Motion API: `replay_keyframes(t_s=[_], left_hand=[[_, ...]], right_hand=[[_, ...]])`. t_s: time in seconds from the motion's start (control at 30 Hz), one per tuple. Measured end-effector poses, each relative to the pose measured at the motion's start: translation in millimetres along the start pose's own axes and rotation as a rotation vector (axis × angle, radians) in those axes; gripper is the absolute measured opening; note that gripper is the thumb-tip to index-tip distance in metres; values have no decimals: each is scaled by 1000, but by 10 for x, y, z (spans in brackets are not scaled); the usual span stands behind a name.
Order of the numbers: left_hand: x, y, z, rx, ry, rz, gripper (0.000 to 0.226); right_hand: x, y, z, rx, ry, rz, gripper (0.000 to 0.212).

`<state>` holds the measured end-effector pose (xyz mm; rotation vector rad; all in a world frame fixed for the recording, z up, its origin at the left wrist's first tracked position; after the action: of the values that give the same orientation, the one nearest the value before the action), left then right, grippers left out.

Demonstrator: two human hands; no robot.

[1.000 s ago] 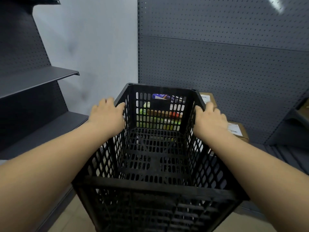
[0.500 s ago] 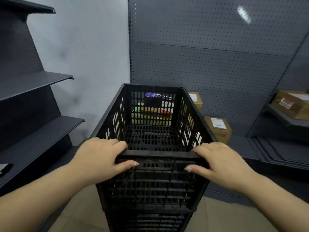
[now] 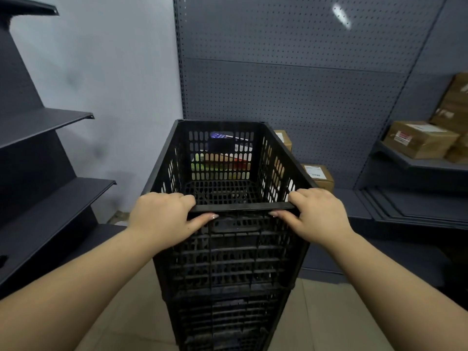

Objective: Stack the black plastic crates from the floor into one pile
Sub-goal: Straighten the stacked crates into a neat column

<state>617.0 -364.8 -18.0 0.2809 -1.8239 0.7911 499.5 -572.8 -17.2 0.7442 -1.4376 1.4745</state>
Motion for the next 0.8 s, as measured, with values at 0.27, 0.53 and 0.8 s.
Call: replay_keyframes(t_s=[0.27,0.53,0.8], left_hand=[[-11,142,-254,-36,-39,-40,67],[-16,235,-372,65,-13,-220,85],[-16,263,648,257,177,-336,74]], right_hand=[[118,108,-331,-47,-7,-21,47],[83,134,-511,-81,-2,-162,58],[-21,259,50,-127,-228,-291,64]])
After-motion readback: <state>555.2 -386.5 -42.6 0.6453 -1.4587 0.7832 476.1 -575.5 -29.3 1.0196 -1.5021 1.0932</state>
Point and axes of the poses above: each hand's wrist, its own y-axis away from the middle knuckle, its own x-axis out of the back of the hand, z = x × y, the point moved 8 cm from there along -y, towards the middle knuckle, and after that the axes turned 10 degrees about -z, right-handed, at the moved point
